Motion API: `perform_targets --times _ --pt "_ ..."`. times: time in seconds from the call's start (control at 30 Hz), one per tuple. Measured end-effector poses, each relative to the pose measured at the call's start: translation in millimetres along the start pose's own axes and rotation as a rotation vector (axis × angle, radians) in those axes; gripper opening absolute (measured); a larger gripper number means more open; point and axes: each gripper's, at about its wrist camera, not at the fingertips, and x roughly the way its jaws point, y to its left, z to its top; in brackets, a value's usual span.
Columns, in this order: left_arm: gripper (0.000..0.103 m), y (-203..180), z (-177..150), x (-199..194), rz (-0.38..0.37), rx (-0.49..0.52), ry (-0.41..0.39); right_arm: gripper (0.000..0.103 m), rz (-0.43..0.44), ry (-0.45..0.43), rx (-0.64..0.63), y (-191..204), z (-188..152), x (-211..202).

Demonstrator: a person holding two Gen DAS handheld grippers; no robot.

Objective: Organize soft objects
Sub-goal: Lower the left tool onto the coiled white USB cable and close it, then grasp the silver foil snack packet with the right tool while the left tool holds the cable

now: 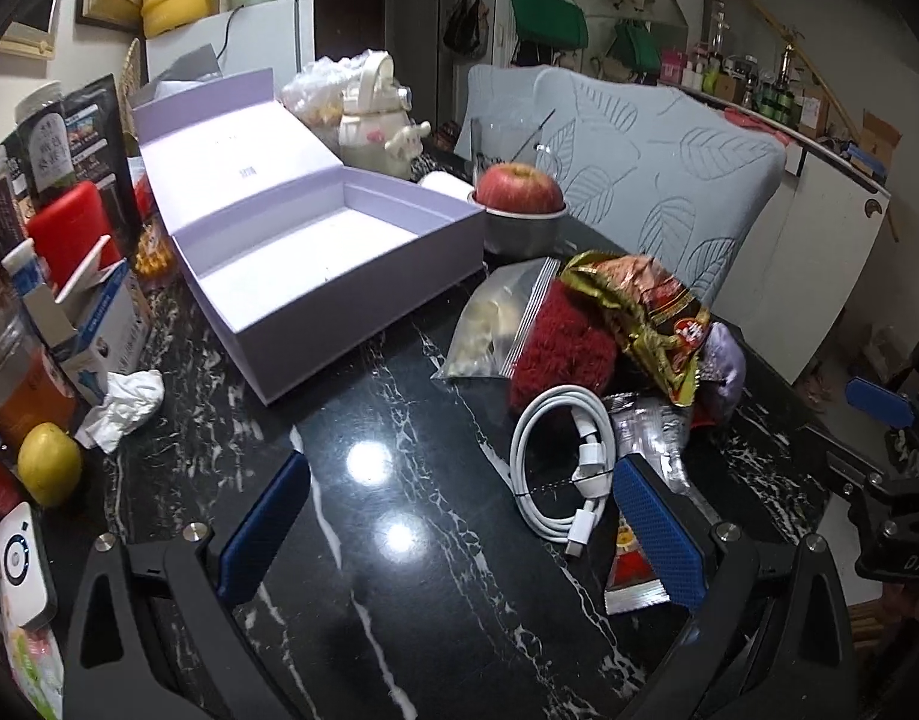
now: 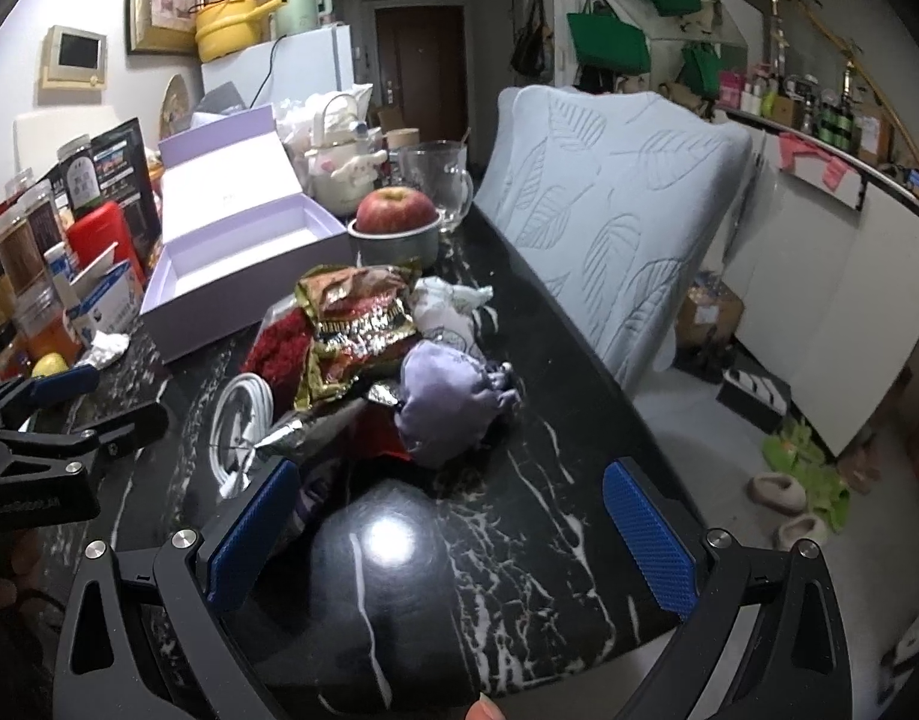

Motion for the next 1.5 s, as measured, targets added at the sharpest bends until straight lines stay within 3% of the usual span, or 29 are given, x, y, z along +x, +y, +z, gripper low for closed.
perform_targets --times 0.5,0.73,0.97,1.17,1.5 --pt "0.103 -19 6 52 -0.061 0.027 0.118 0.103 -0.017 0.057 0.054 -29 -7 26" --pt "0.103 -13 12 69 -0.096 -0.024 0.168 0.103 -0.009 0.071 0.067 -36 -7 32" --pt "0.083 -18 11 78 -0.140 -0.031 0.197 0.103 -0.005 0.071 0.075 -37 -2 36" --pt "0.050 -30 5 69 -0.162 0.037 0.182 0.103 -0.003 0.076 0.084 -39 -1 38" --pt "0.050 -13 0 55 -0.173 -0.002 0.164 0.103 -0.007 0.075 0.048 -27 -4 34"
